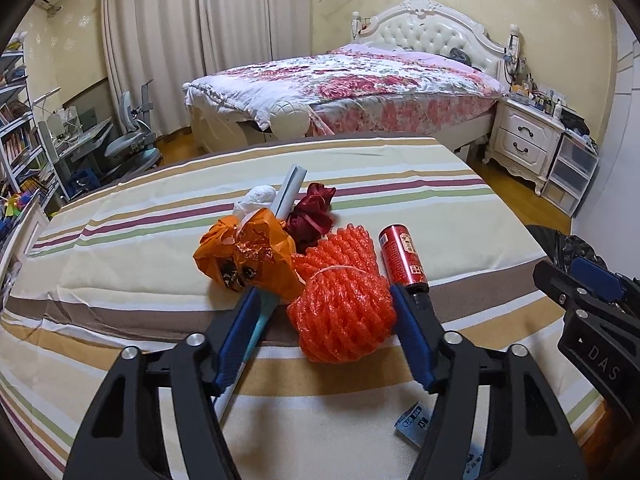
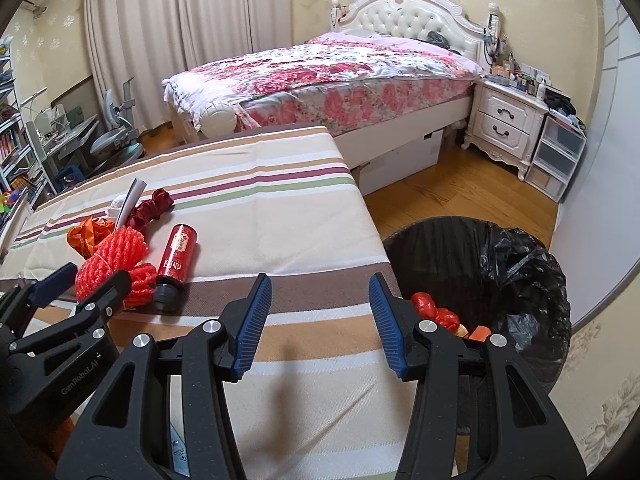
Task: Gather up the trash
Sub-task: 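Grasp the orange mesh net with the left tool and lift it, then grasp the blue tube with the right tool while the left tool holds the mesh net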
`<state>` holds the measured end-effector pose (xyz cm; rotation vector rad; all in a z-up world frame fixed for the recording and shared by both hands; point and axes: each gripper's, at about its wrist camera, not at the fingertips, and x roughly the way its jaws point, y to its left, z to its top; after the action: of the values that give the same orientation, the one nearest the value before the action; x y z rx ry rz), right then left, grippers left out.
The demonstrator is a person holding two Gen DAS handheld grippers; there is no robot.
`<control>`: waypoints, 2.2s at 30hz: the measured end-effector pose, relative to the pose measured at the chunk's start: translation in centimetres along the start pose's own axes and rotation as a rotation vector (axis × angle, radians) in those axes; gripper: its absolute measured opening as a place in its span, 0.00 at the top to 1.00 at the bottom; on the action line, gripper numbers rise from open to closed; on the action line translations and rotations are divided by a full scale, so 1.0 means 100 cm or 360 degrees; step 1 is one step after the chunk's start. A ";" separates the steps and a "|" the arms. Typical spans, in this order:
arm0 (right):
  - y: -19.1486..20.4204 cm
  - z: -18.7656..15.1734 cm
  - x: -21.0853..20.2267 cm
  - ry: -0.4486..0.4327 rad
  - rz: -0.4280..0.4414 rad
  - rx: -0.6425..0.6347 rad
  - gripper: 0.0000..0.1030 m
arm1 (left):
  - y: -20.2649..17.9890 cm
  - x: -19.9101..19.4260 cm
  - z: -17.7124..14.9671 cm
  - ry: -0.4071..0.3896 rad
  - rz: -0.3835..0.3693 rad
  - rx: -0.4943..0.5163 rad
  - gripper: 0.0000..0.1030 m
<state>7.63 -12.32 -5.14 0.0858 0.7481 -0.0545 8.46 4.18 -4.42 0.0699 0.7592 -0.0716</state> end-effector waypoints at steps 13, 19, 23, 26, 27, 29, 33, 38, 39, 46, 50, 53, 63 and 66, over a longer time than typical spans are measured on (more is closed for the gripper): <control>0.017 -0.010 -0.005 0.0025 0.0020 -0.0059 0.52 | 0.014 -0.032 -0.016 -0.0055 -0.0092 -0.0010 0.56; 0.029 -0.024 -0.021 0.0027 0.0052 -0.0120 0.52 | 0.025 -0.056 -0.030 -0.0084 -0.0080 -0.0017 0.56; 0.039 -0.038 -0.031 0.0046 0.0086 -0.0168 0.52 | 0.031 -0.070 -0.041 -0.0094 -0.0058 -0.0023 0.56; 0.047 -0.048 -0.038 0.0063 0.0121 -0.0198 0.52 | 0.038 -0.080 -0.052 -0.0098 -0.0035 -0.0035 0.56; 0.050 -0.050 -0.039 0.0068 0.0132 -0.0208 0.52 | 0.041 -0.084 -0.055 -0.0098 -0.0026 -0.0039 0.56; 0.055 -0.054 -0.043 0.0074 0.0154 -0.0226 0.52 | 0.046 -0.089 -0.063 -0.0100 -0.0001 -0.0043 0.56; 0.066 -0.061 -0.047 0.0090 0.0196 -0.0259 0.52 | 0.058 -0.096 -0.076 -0.0081 0.0042 -0.0074 0.56; 0.078 -0.068 -0.047 0.0120 0.0221 -0.0307 0.51 | 0.072 -0.097 -0.089 -0.0042 0.0076 -0.0135 0.56; 0.079 -0.069 -0.047 0.0130 0.0220 -0.0313 0.51 | 0.074 -0.097 -0.090 -0.0035 0.0079 -0.0145 0.56; 0.081 -0.077 -0.044 0.0190 0.0202 -0.0329 0.51 | 0.081 -0.096 -0.100 -0.0018 0.0084 -0.0178 0.56; 0.081 -0.081 -0.045 0.0189 0.0188 -0.0352 0.56 | 0.082 -0.095 -0.102 -0.0018 0.0082 -0.0184 0.56; 0.081 -0.082 -0.046 0.0180 0.0183 -0.0358 0.63 | 0.082 -0.096 -0.102 -0.0020 0.0083 -0.0182 0.56; 0.081 -0.086 -0.050 0.0147 0.0179 -0.0379 0.77 | 0.085 -0.096 -0.105 -0.0030 0.0080 -0.0183 0.56; 0.080 -0.087 -0.051 0.0137 0.0180 -0.0371 0.77 | 0.087 -0.097 -0.109 -0.0038 0.0077 -0.0184 0.56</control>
<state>-1.33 -3.44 -7.54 -0.0920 0.8295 0.1450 -5.20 14.20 -5.32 -0.0227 0.7361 0.0175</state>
